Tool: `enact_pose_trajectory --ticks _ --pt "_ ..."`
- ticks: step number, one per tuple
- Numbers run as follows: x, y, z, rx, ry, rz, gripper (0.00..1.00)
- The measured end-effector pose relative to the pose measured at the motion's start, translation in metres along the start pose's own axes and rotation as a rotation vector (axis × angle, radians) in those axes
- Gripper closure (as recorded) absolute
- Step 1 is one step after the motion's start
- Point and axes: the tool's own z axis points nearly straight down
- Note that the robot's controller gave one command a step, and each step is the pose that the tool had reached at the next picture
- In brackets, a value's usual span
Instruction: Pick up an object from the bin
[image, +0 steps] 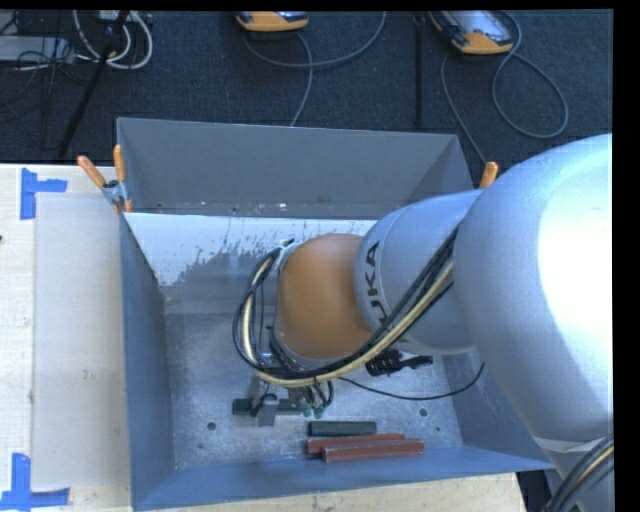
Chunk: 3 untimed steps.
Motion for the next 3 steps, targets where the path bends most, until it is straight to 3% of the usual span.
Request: enact_pose_trajectory --ticks 1,2,3 --pt "0.016 -0.004 -0.054 -0.001 -0.009 -0.026 1.00" --pt "0.017 -0.004 -0.051 0.000 -0.005 -0.024 0.00" --pt "0.022 0.008 0.006 0.002 0.001 -0.057 0.00"
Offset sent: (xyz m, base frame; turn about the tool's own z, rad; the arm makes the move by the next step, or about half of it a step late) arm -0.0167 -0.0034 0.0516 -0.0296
